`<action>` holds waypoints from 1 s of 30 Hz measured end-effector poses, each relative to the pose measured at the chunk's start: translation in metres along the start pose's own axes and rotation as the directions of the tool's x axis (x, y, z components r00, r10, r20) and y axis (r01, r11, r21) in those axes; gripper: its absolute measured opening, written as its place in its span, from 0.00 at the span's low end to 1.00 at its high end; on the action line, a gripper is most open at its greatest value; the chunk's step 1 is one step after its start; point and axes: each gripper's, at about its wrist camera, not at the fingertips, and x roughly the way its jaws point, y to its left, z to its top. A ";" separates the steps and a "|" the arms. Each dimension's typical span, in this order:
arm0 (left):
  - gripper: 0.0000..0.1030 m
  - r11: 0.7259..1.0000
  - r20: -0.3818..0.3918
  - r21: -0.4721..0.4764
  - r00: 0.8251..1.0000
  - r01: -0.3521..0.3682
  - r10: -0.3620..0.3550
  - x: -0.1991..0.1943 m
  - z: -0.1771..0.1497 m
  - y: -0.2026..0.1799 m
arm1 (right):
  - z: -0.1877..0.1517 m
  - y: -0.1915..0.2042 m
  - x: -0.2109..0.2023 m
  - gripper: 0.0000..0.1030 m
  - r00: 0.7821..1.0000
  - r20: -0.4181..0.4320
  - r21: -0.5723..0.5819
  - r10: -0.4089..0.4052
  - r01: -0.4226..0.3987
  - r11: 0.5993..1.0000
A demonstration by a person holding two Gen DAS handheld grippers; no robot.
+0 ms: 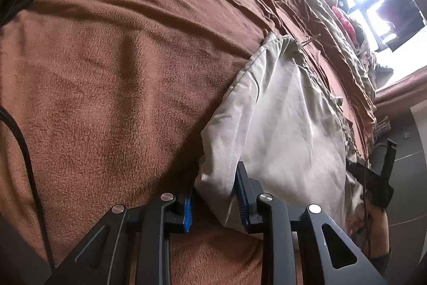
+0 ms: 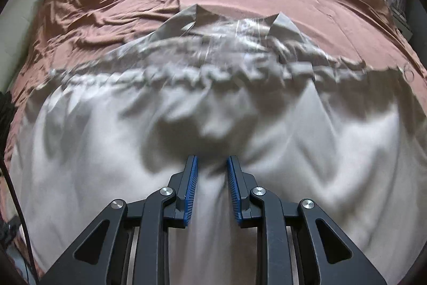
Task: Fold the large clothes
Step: 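Grasp the bundle edge with the left gripper while the right gripper pinches beside it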
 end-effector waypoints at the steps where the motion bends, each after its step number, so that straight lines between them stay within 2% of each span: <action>1: 0.28 1.000 -0.002 0.000 1.000 0.000 0.000 0.000 0.000 0.000 | 0.005 0.000 0.004 0.20 1.000 -0.001 0.007 0.001 -0.001 1.000; 3: 0.28 1.000 -0.005 -0.005 1.000 0.003 -0.003 0.001 0.001 0.000 | 0.013 0.001 0.010 0.20 1.000 0.001 0.013 -0.002 0.002 1.000; 7: 0.27 1.000 -0.004 -0.004 1.000 0.008 -0.008 0.002 0.001 0.001 | 0.023 0.009 0.019 0.20 0.999 0.013 -0.052 -0.042 0.043 0.998; 12: 0.24 1.000 -0.003 0.004 1.000 0.026 -0.026 0.000 0.001 0.003 | 0.020 0.005 0.001 0.20 1.000 0.005 -0.029 -0.005 0.005 1.000; 15: 0.20 0.998 0.007 -0.009 0.998 0.063 -0.063 -0.006 0.001 0.004 | 0.006 0.008 -0.026 0.20 0.999 0.044 -0.060 0.003 -0.001 0.998; 18: 0.16 0.989 0.026 -0.025 0.989 0.144 -0.143 -0.020 0.004 0.002 | -0.018 0.011 -0.051 0.20 0.997 0.060 -0.072 0.051 -0.046 0.996; 21: 0.12 0.982 0.047 -0.001 0.981 0.188 -0.188 -0.035 0.006 -0.010 | -0.046 0.011 -0.068 0.20 0.993 0.050 -0.087 0.110 -0.105 0.991; 24: 0.11 0.974 0.071 0.037 0.972 0.223 -0.225 -0.054 0.007 -0.030 | -0.074 0.004 -0.074 0.21 0.985 0.030 -0.050 0.171 -0.169 0.984; 25: 0.11 0.971 0.078 0.049 0.969 0.233 -0.236 -0.059 0.007 -0.036 | -0.083 0.002 -0.075 0.25 0.988 0.033 -0.050 0.151 -0.149 0.988; 26: 0.11 0.970 0.082 0.057 0.967 0.238 -0.242 -0.062 0.006 -0.040 | -0.095 0.002 -0.076 0.35 0.993 0.044 -0.066 0.108 -0.105 0.992; 27: 0.11 0.966 0.088 0.066 0.963 0.250 -0.255 -0.067 0.006 -0.047 | -0.102 0.000 -0.077 0.40 0.994 0.048 -0.072 0.103 -0.100 0.992; 30: 0.10 0.958 0.098 0.086 0.954 0.275 -0.283 -0.077 0.006 -0.063 | -0.122 -0.006 -0.073 0.42 0.987 0.014 -0.045 0.158 -0.157 0.986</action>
